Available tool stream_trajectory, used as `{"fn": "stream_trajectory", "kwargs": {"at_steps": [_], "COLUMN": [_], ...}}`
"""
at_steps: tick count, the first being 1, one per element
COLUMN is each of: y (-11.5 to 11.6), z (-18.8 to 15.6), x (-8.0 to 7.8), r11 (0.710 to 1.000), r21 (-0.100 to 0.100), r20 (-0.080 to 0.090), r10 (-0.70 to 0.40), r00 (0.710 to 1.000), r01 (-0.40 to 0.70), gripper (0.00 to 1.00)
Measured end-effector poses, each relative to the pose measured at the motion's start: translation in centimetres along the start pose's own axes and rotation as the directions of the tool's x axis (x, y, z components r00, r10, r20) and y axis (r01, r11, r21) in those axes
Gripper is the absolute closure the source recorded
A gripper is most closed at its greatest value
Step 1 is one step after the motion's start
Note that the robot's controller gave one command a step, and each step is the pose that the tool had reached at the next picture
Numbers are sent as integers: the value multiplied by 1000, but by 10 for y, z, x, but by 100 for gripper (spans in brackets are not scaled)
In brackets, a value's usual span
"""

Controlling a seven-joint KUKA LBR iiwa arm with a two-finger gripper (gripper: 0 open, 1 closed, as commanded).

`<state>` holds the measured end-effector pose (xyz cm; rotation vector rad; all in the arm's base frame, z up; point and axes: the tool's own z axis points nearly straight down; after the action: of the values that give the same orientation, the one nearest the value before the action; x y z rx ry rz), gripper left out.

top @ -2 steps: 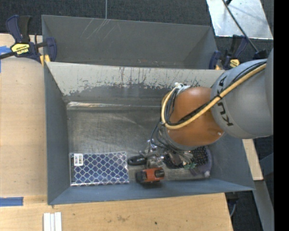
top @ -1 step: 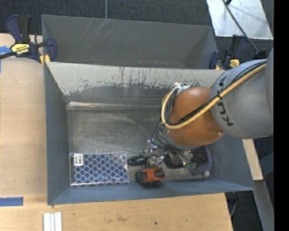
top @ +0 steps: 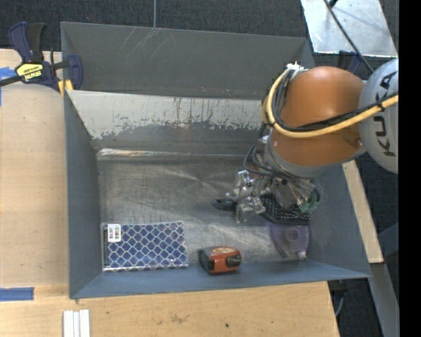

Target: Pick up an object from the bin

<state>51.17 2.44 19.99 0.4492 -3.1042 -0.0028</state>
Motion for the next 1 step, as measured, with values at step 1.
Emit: {"fn": "stream_trajectory", "kwargs": {"at_steps": [1], "y": [0], "z": [0], "x": [0], "r11": [1000], "r21": [0], "r20": [0], "r10": [0], "r00": [1000], "r01": [0], "gripper": [100]}}
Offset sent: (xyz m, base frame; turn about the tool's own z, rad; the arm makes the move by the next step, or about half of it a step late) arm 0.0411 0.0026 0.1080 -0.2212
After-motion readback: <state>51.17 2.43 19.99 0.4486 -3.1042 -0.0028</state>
